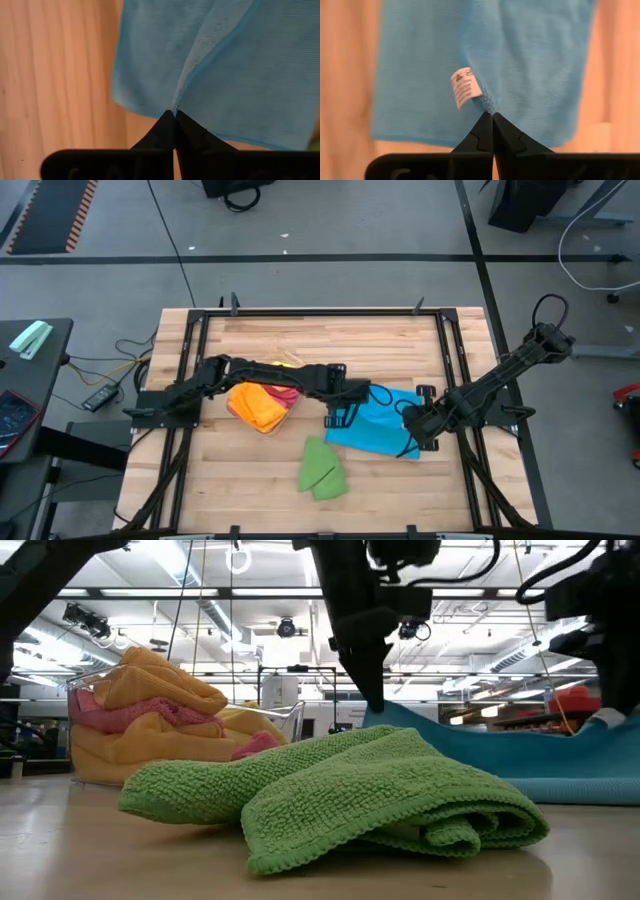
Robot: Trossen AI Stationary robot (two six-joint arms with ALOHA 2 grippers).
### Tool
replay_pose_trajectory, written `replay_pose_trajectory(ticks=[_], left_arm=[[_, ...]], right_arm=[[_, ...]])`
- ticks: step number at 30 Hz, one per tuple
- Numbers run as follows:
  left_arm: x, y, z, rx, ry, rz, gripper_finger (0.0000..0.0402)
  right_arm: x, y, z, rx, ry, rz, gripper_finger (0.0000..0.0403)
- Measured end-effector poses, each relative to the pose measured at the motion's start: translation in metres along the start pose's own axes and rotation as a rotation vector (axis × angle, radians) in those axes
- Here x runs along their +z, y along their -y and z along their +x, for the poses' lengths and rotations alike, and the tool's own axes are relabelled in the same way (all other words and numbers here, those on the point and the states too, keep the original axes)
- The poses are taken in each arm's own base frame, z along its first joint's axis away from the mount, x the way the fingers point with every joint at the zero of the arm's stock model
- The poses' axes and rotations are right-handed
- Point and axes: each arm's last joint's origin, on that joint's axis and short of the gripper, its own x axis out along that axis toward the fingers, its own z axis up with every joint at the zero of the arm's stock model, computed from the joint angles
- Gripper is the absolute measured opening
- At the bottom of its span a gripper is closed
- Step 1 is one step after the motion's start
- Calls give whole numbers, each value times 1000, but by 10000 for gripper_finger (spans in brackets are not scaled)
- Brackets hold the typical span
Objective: Fold microfiber towels
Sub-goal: Fold the blue microfiber towel
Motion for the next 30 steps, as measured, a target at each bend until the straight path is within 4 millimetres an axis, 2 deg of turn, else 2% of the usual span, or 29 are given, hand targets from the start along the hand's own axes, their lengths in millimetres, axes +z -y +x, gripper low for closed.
replay_pose_trajectory(ticks=[5, 9, 13, 17, 23, 30], left_arm=[[-2, -22, 6, 22, -9, -43, 33], [-5, -37, 9, 33, -19, -78, 26], [-7, -45, 18, 37, -43, -90, 11], [-9, -48, 30, 38, -64, -93, 14], [-11, -47, 48, 36, -100, -78, 74], [-11, -49, 46, 121, -103, -58, 162]], right_arm=[[1, 10, 3, -67, -25, 47, 3], [5, 14, 7, -96, -39, 52, 3], [7, 18, 11, -137, -55, 43, 5], [7, 22, 15, -201, -79, 42, 15], [6, 24, 18, -224, -83, 32, 62], [3, 35, 11, -284, -176, 131, 156]])
